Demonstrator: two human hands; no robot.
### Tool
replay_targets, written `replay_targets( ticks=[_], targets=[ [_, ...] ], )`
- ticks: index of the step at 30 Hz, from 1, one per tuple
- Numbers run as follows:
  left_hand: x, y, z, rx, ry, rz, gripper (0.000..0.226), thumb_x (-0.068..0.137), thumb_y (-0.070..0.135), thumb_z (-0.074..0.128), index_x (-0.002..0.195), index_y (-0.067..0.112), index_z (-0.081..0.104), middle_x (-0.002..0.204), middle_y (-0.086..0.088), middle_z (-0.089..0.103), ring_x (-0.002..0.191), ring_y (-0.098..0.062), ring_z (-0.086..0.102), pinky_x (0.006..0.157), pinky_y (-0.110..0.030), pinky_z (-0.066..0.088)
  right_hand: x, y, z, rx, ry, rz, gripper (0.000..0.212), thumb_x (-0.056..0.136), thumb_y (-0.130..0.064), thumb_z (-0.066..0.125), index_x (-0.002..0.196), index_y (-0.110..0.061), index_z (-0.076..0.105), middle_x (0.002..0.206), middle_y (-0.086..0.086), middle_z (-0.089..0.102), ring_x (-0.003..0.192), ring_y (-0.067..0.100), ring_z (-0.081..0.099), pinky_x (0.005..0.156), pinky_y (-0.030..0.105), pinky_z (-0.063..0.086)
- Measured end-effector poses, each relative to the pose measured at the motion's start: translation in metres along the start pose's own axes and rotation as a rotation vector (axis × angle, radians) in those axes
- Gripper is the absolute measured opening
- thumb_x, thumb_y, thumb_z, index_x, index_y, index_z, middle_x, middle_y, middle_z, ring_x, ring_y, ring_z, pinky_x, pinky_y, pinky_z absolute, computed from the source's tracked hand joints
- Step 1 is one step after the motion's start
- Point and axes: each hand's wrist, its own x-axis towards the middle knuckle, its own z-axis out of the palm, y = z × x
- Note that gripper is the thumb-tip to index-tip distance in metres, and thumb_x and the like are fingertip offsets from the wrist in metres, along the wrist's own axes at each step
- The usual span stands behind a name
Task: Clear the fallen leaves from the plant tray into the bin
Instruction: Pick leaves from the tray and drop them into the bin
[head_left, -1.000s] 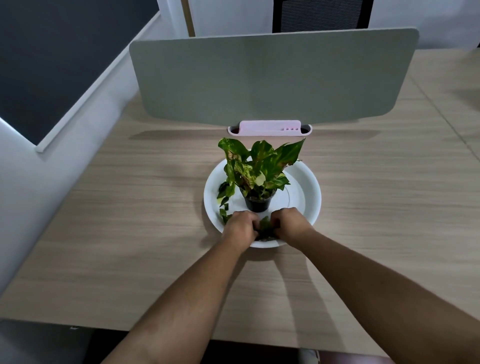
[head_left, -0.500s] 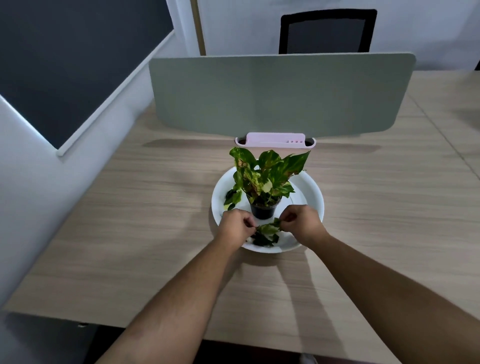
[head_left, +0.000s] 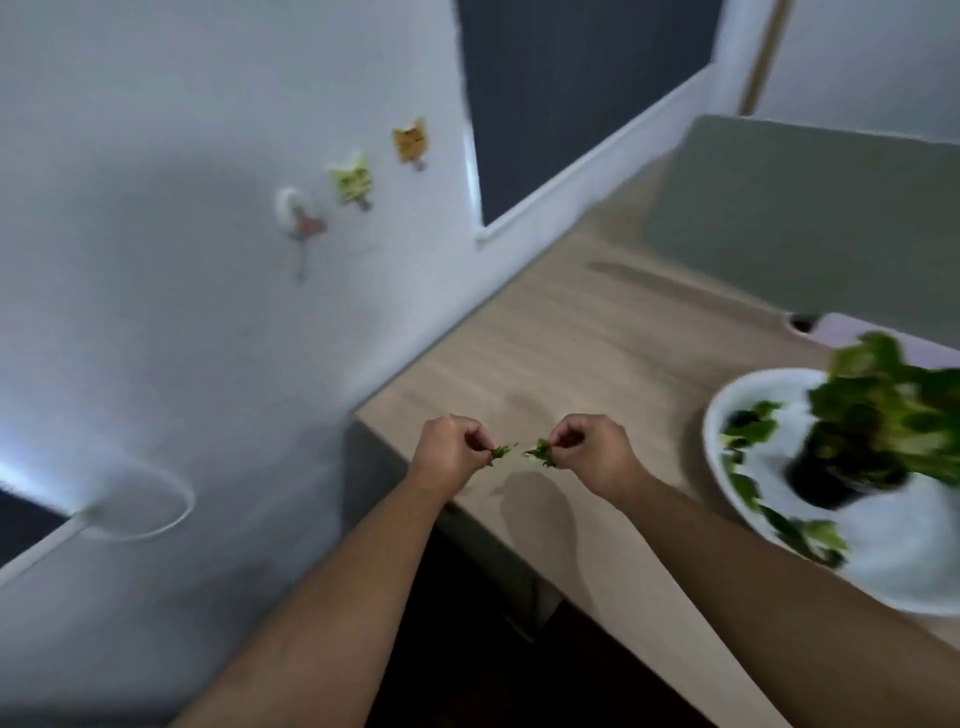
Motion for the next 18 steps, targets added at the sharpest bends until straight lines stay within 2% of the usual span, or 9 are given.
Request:
replay_targets(
  ticks=[2, 4, 6, 9, 11, 13, 15, 18],
  targets=[
    [-0.012, -0.04, -0.028, 0.015, 0.057, -0.093, 0.006, 0.07, 0.003, 0.074, 0.074, 0.009, 0.075, 0.072, -0.006, 0.073, 0.056, -0.006, 0.06, 0.053, -0.003, 0.04, 0.007, -0.021, 0.042, -0.021, -0.079, -0.041, 0.029, 0.071, 0.005, 0.066, 0.057, -0.02, 0.061, 0.059, 0.0, 0.06, 0.053, 0.006, 0.054, 0.048, 0.001, 0.044],
    [-0.027, -0.084, -0.053, 0.02, 0.085, -0.186, 0.006, 0.071, 0.003, 0.073, 0.075, 0.007, 0.075, 0.077, -0.013, 0.075, 0.065, -0.019, 0.065, 0.062, -0.017, 0.044, 0.014, -0.038, 0.094, -0.066, -0.182, -0.096, 0.033, 0.07, 0.005, 0.067, 0.054, -0.023, 0.059, 0.058, -0.001, 0.06, 0.05, 0.004, 0.054, 0.051, 0.005, 0.045],
    [-0.043, -0.121, -0.067, 0.009, 0.101, -0.276, 0.006, 0.072, 0.003, 0.071, 0.076, 0.006, 0.075, 0.081, -0.016, 0.075, 0.067, -0.017, 0.061, 0.065, -0.021, 0.045, 0.015, -0.047, 0.137, -0.133, -0.259, -0.129, 0.028, 0.07, 0.001, 0.069, 0.057, -0.022, 0.06, 0.059, 0.0, 0.06, 0.054, 0.008, 0.053, 0.05, 0.003, 0.041],
    [-0.066, -0.18, -0.071, -0.006, 0.118, -0.395, 0.008, 0.073, 0.002, 0.069, 0.077, 0.005, 0.074, 0.084, -0.017, 0.075, 0.071, -0.02, 0.064, 0.061, -0.017, 0.043, 0.017, -0.045, 0.199, -0.219, -0.372, -0.158, 0.017, 0.07, -0.002, 0.07, 0.065, -0.017, 0.064, 0.063, 0.0, 0.061, 0.057, 0.008, 0.053, 0.049, 0.002, 0.04],
    [-0.076, -0.212, -0.063, -0.016, 0.12, -0.457, 0.009, 0.073, 0.002, 0.068, 0.079, 0.005, 0.075, 0.083, -0.017, 0.075, 0.077, -0.026, 0.068, 0.053, -0.008, 0.037, 0.02, -0.034, 0.231, -0.272, -0.424, -0.143, 0.019, 0.071, -0.003, 0.07, 0.062, -0.018, 0.063, 0.063, 0.0, 0.062, 0.058, 0.01, 0.055, 0.055, 0.008, 0.044],
    [-0.082, -0.242, -0.051, -0.036, 0.115, -0.514, 0.008, 0.073, 0.004, 0.069, 0.078, 0.006, 0.074, 0.081, -0.016, 0.075, 0.076, -0.026, 0.068, 0.054, -0.012, 0.038, 0.024, -0.018, 0.258, -0.308, -0.468, -0.105, 0.027, 0.072, -0.003, 0.07, 0.057, -0.022, 0.059, 0.064, 0.001, 0.063, 0.062, 0.014, 0.058, 0.064, 0.022, 0.049],
    [-0.084, -0.267, -0.037, -0.056, 0.116, -0.565, 0.005, 0.074, 0.005, 0.07, 0.077, 0.007, 0.074, 0.076, -0.012, 0.073, 0.069, -0.02, 0.063, 0.061, -0.02, 0.042, 0.029, -0.002, 0.283, -0.34, -0.493, -0.073, 0.03, 0.073, -0.003, 0.069, 0.056, -0.024, 0.058, 0.067, 0.003, 0.064, 0.065, 0.015, 0.059, 0.066, 0.024, 0.049],
    [-0.081, -0.296, -0.02, -0.081, 0.149, -0.617, 0.004, 0.076, 0.006, 0.069, 0.076, 0.008, 0.072, 0.074, -0.011, 0.07, 0.066, -0.014, 0.058, 0.062, -0.021, 0.042, 0.037, 0.02, 0.314, -0.372, -0.489, -0.037, 0.021, 0.076, -0.004, 0.068, 0.063, -0.019, 0.061, 0.075, 0.006, 0.065, 0.07, 0.017, 0.059, 0.064, 0.024, 0.047]
  ],
)
